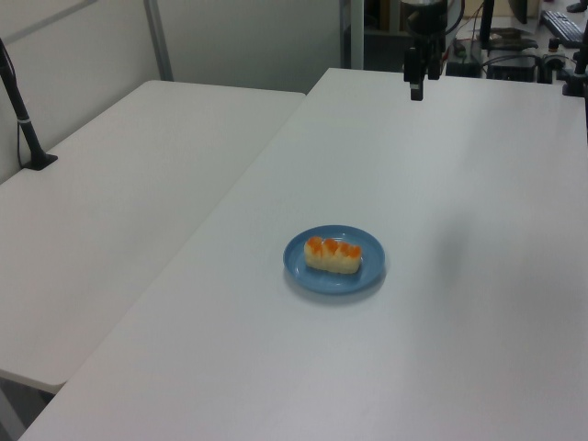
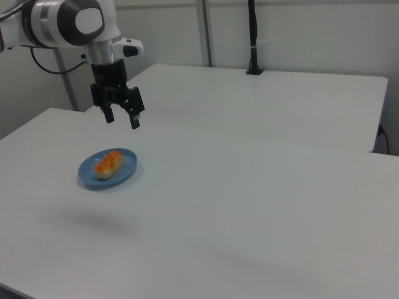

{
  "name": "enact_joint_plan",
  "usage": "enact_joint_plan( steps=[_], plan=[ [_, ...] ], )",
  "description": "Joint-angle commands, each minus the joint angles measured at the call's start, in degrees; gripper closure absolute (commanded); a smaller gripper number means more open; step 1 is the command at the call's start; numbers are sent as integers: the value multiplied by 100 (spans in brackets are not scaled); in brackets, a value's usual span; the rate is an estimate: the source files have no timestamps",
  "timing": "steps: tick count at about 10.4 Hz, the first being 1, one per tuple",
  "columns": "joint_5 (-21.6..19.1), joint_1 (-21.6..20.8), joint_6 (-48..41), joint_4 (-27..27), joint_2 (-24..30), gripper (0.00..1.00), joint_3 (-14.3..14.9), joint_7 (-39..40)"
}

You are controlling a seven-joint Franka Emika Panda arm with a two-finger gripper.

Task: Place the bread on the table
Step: 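Move the open gripper down toward the glazed bread roll on the blue plate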

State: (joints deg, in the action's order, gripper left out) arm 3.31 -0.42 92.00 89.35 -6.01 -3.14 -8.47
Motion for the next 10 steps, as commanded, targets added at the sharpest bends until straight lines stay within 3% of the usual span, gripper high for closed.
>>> enact_joint_plan(
  steps=[1,5,10],
  plan=[
    [-58,51,-33,135,109,0,-82,82],
    [-276,-176,263,144,-126,0,-91,21],
    [-304,-1459,2205,109,-1224,0,-20,-1331]
  ],
)
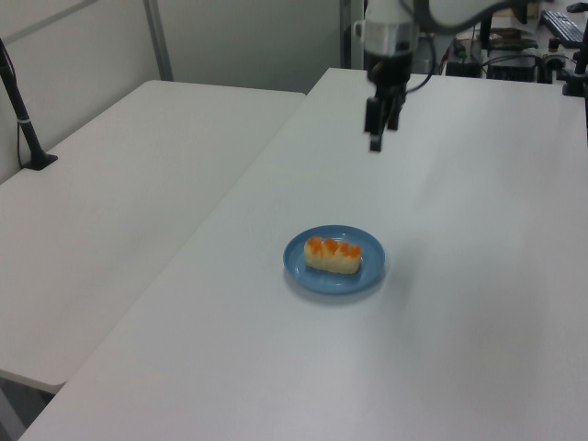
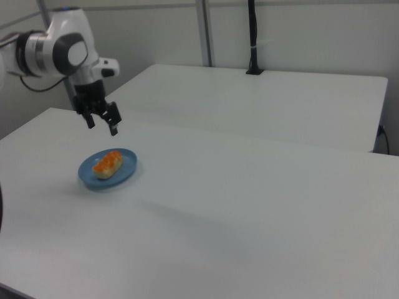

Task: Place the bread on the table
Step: 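Move the open gripper down toward the glazed bread roll on the blue plate, then close the gripper around the glazed bread roll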

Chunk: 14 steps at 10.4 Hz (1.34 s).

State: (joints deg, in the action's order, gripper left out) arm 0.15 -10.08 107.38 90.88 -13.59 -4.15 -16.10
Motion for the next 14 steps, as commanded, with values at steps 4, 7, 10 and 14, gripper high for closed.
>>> enact_joint_plan(
  steps=[4,7,10,14],
  plan=[
    [351,-916,1740,-79,-1337,0,81,-1121],
    [775,-908,1900,-53,-1629,0,81,-1238],
    [1056,-917,1971,-27,-1743,37,72,-1229],
    [943,-864,1901,-18,-1359,52,72,-1229]
  ],
)
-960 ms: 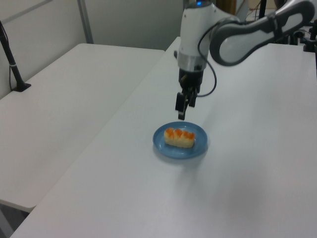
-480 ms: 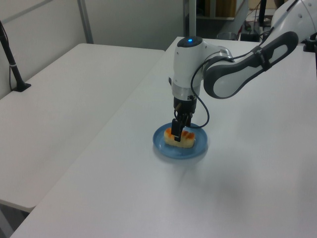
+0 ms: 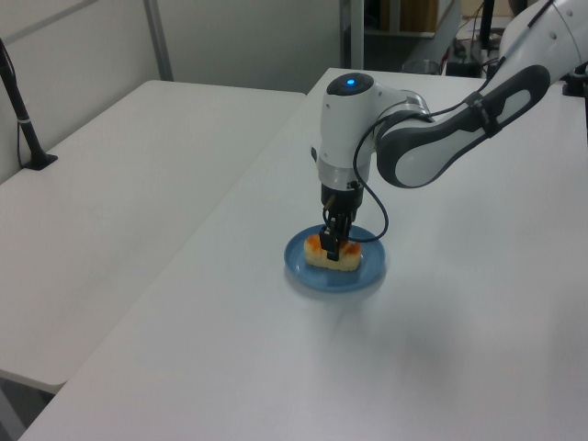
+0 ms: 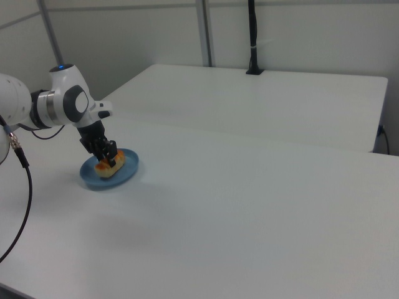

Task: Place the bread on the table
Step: 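Close the gripper around the glazed bread roll, then lift the bread roll off the plate and carry it past the rim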

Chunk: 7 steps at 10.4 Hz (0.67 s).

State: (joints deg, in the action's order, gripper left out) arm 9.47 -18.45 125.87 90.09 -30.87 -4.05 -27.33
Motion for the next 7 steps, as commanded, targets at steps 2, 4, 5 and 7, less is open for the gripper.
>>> enact_joint_plan(
  steps=[2,4,5,7],
  plan=[
    [-50,165,-472,298,931,52,53,173],
    [-714,262,-1333,1050,1825,52,62,1417],
    [-997,323,-1702,1403,2291,51,62,1850],
    [-1201,307,-2276,1922,2621,49,27,1951]
  ],
)
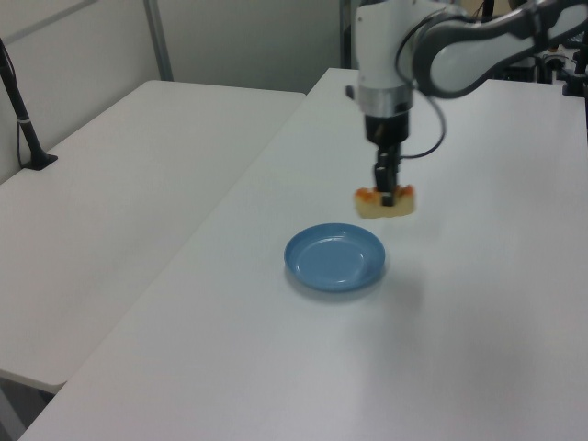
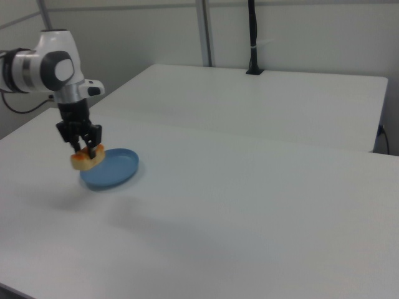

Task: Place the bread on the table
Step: 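Lift the bread roll off the plate and carry it past the rim, then lower the bread roll onto the bare table and open the gripper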

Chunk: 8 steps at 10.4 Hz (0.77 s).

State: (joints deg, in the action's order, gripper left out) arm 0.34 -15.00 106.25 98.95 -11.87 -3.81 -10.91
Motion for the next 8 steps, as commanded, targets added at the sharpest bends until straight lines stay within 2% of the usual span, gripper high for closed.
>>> enact_joint_plan(
  steps=[1,4,6,7,8],
  plan=[
    [-289,-73,-229,1222,634,47,-24,213],
    [-289,-248,148,1258,-121,47,-164,-445],
    [-280,-397,588,1434,-298,47,-217,-1095],
    [-280,-407,677,1469,-307,45,-243,-1228],
    [-280,-407,678,1469,-299,34,-304,-1264]
  ],
)
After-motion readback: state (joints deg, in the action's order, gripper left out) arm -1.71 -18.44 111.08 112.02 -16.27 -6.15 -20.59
